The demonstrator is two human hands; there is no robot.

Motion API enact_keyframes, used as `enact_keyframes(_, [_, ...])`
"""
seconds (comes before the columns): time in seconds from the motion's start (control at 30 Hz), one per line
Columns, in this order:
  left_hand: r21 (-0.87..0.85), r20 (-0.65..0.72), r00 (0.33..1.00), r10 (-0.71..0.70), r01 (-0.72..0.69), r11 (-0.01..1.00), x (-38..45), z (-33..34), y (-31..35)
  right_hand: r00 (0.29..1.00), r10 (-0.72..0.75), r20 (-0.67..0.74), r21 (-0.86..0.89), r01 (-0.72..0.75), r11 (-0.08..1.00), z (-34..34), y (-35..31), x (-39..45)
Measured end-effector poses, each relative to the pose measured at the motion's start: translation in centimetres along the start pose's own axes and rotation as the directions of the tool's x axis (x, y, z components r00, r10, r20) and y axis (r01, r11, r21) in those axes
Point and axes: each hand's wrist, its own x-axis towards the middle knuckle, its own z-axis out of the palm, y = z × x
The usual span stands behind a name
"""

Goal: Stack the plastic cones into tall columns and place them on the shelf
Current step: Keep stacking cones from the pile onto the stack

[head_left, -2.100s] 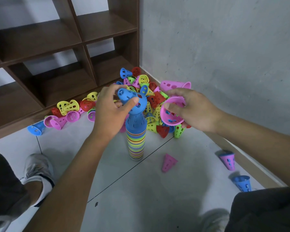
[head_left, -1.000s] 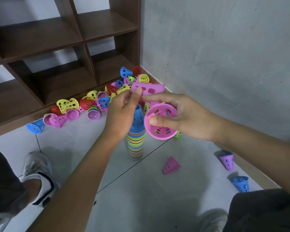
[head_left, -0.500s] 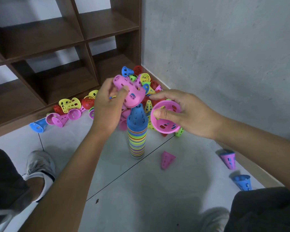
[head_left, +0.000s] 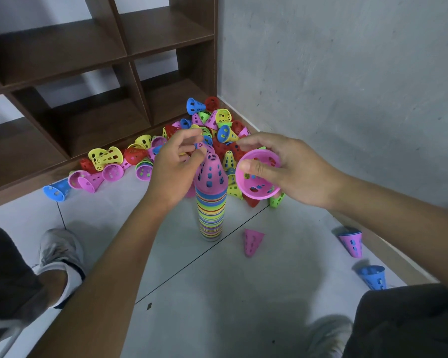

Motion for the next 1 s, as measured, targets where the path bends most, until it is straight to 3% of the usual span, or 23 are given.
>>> enact_keyframes(0.1, [-0.016,-0.048,0.998,0.031,-0.031,0.999,0.0,-0.2,0.4,0.998,0.059,-0.028,0.026,-0.058,0.998,0.0,-0.2,0.2])
enact_keyframes(0.27, [-0.086,-0.060,0.991,0.115,-0.120,0.989,-0.5,0.0,1.4,0.979,0.192,-0.067,0.233,-0.172,0.957,-0.2,-0.9,0.4])
enact_keyframes(0.47, [-0.175,0.190,0.965,0.179,-0.146,0.974,-1.7,0.5,3.4,0.935,0.353,-0.034,0.569,-0.273,0.776,-0.5,-1.4,1.0])
enact_keyframes(0.6, [-0.137,0.235,0.953,0.192,-0.163,0.977,-2.4,1.9,3.7,0.942,0.332,0.057,0.697,-0.275,0.662,-0.5,-2.0,0.9])
enact_keyframes(0.83, [-0.261,0.161,0.977,0.141,-0.095,0.961,-2.6,2.6,4.1,0.946,0.297,0.131,0.728,-0.295,0.619,-0.3,-2.0,0.8])
enact_keyframes(1.0, [-0.345,0.071,0.992,0.109,-0.078,0.935,-1.5,1.0,4.0,0.925,0.378,0.043,0.512,-0.345,0.786,0.0,-1.4,0.8])
